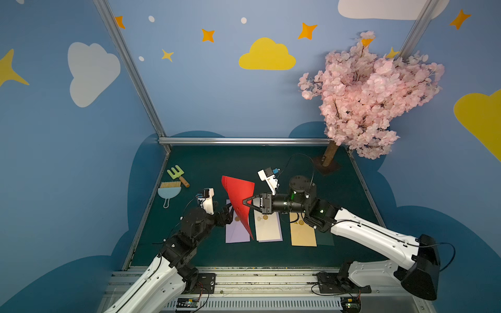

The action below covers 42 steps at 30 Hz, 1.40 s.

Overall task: Open the envelope
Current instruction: Open the envelope flap on the envelope.

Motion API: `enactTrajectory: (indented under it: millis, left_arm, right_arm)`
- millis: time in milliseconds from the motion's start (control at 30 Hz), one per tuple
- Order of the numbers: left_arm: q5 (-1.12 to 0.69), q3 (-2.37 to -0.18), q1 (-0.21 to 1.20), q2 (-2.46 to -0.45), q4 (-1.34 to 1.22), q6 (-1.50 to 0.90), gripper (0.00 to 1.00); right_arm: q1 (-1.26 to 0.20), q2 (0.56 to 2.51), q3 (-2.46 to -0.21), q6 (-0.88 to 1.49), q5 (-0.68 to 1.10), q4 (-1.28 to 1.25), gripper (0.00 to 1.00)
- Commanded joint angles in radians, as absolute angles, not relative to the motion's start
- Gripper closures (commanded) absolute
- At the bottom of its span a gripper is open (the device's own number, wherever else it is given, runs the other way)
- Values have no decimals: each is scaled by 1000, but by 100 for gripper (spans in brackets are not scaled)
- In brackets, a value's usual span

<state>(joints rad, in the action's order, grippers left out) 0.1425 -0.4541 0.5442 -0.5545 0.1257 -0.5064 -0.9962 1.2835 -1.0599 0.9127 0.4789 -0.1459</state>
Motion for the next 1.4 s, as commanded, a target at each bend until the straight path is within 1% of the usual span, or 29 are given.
enactTrajectory:
  millis: [0, 200, 500, 733, 1033, 1167, 1233, 1367]
  left_arm:
    - [103, -448, 530, -510, 115, -523, 11]
    - [88, -453, 512, -485, 143, -523, 10]
    - [63, -426, 476, -416, 151, -542, 9]
    - [-58, -408, 423, -378, 100, -587, 8]
    - [-260, -353, 363, -250, -10, -679, 7]
    - [-298, -350, 349, -239, -25, -702, 7]
    - [-314, -346, 340, -240, -55, -721, 8]
    - [-363, -332, 317, -243, -142, -778, 15]
  right_arm:
    - [-986, 1313, -1088, 911, 522, -187, 100]
    - [-973, 1339, -1145, 916, 561, -180, 100]
    - [-939, 1335, -1155, 972, 618, -232, 100]
    - [-891, 1324, -1150, 985, 662, -233, 100]
    - [-791, 1299, -1137, 1025, 741, -257, 100]
    - [-767, 1303, -1141, 1060, 788, -301, 100]
    - [-765, 1309, -1141, 1079, 811, -327, 100]
    - [-765, 1314, -1128, 1092, 838, -351, 100]
